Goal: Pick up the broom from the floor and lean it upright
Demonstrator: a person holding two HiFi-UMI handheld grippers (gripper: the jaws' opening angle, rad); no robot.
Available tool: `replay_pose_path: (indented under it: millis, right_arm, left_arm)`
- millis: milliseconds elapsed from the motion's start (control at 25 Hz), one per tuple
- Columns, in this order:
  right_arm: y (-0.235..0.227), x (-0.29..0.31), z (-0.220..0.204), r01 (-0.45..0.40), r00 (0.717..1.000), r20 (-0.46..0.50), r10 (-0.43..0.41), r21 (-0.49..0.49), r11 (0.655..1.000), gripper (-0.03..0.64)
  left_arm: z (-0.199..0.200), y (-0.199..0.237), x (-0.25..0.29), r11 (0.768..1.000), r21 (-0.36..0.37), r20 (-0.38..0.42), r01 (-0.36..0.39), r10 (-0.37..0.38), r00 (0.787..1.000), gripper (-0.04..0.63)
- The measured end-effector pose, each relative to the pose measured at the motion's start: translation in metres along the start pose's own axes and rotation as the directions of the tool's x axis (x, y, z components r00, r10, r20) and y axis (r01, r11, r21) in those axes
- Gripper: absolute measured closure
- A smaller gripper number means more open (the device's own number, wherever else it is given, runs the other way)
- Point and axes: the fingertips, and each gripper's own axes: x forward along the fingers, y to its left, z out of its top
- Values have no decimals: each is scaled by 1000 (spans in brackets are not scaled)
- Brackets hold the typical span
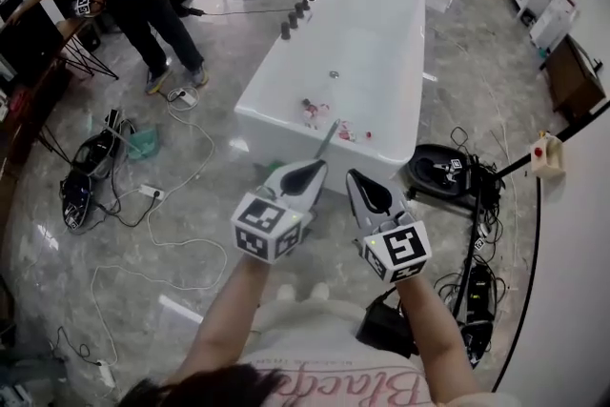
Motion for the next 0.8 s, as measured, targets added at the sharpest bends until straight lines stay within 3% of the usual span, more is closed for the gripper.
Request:
replay_pose_path:
  millis: [320, 800]
  right_arm:
    - [3, -12, 47, 27, 997, 78, -24, -47, 999, 617]
    - [-2, -14, 69, 72, 993, 95, -66, -64, 995, 617]
  left_arm:
    - [64, -31, -22, 982, 188, 90, 35, -52, 995, 595]
    - [88, -41, -18, 978, 203, 151, 58, -90, 984, 595]
